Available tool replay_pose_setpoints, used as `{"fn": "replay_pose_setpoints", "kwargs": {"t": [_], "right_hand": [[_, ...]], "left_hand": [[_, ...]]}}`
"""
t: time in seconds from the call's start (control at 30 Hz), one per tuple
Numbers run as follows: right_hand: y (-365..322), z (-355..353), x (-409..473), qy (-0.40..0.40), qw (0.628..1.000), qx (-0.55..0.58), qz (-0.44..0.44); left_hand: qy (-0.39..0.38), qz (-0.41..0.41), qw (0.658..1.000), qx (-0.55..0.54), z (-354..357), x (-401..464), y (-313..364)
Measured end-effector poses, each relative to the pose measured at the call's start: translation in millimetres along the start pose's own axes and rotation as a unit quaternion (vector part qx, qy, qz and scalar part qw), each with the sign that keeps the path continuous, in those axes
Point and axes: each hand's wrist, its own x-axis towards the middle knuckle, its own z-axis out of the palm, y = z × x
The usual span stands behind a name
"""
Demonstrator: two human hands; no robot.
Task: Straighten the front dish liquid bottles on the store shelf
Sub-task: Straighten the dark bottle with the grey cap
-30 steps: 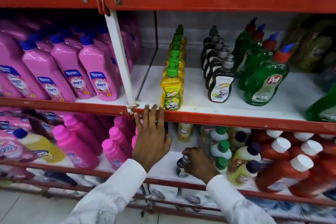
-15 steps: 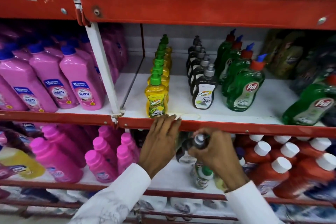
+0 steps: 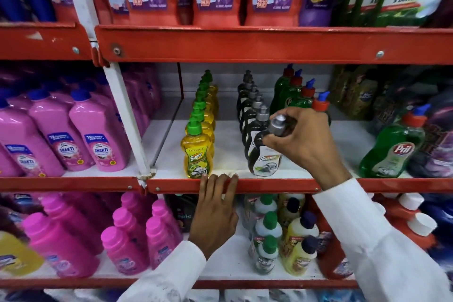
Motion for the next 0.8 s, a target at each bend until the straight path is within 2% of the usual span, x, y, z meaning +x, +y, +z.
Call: {"fn": "replay_pose_setpoints", "kwargs": {"t": [0.17,0.33,0.5,0.57,0.63,0.73,0.8], "right_hand": [[9,23,18,-0.053,0.998,-0.031,0.019],[17,33,26,-0.049,0.998,-0.017,0.023],[34,29,11,-0.027,1.000,-0.009,-0.006],[56,25,-5,0.043,0.999,0.004,-0.007],[86,24,-27,0.175,0.983,0.046,-0.003],[126,23,-51,0.376,0.921,0.094,0.041],[147,18,-50,0.434,0.891,0.098,0.092]], "left_hand": [[0.001,-0.015,1.000,0.002,-1,0,5],[0.019,-0.070,0.997,0.006,-1,8,25],[0.015,-0.056,0.998,0.011,8,14,42],[0.017,-0.053,0.998,0.019,11,15,45],[0.024,-0.050,0.998,0.034,16,17,49],[0.040,-0.050,0.997,0.053,21,19,53],[0.046,-0.057,0.995,0.061,23,21,55]]}}
